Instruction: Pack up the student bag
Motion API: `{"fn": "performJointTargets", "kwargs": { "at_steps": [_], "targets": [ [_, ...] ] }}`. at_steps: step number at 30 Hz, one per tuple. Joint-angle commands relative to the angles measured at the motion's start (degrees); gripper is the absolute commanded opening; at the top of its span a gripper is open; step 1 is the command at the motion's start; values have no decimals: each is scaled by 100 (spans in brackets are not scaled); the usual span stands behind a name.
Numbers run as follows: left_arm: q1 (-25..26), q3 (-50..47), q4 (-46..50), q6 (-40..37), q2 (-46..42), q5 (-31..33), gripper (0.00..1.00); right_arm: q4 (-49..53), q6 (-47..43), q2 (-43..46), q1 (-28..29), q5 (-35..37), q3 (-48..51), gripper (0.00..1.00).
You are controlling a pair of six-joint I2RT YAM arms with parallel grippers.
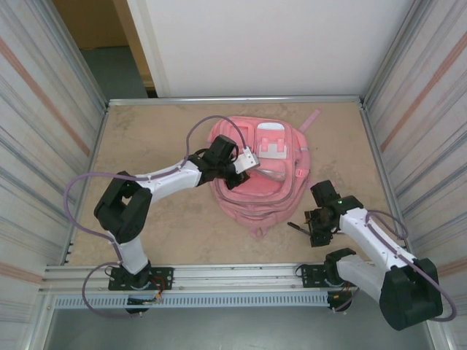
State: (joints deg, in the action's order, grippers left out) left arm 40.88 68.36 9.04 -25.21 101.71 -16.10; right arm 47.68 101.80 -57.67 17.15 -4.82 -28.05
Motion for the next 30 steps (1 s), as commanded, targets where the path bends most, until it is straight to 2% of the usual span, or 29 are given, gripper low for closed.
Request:
{"fn": "performJointTargets", "kwargs": {
  "at_steps": [1, 4, 7, 11, 12, 14, 16, 20, 23, 27, 30],
  "targets": [
    [60, 213, 109, 96, 61, -157, 2, -596, 336, -562, -47, -51, 192, 63],
    [64, 236, 217, 79, 9, -132, 2, -615, 515, -850, 219, 178, 197, 48],
    [93, 330, 416, 43, -28, -34, 2, -1130, 639, -794, 372, 434, 466, 34],
    [95, 434, 632, 24, -54, -75, 1, -931, 585, -703, 436, 554, 423, 10],
    [95, 450, 667, 25, -75, -90, 1, -938, 545, -643, 458, 583, 443, 7],
    [95, 433, 657, 47, -127, -107, 1, -787, 452, -526, 539, 692, 350, 7],
    [95, 439, 643, 94, -168, -106, 0, -512, 312, -427, 653, 758, 183, 12],
    [45, 810, 1172, 726, -199, 484, 0, -85, -60, -75, 1082, 1074, -298, 6],
    [34, 1313, 1828, 965, -258, 568, 0, -79, -588, 61, 1371, 1120, -690, 1],
    [-13, 1469, 1989, 1166, -568, 142, 0, -155, -1138, 417, 1938, 1563, -1200, 0],
    [-77, 1440, 1898, 1271, -696, -445, 0, -791, -2701, 412, 2215, 1788, -1627, 0]
  ]
}}
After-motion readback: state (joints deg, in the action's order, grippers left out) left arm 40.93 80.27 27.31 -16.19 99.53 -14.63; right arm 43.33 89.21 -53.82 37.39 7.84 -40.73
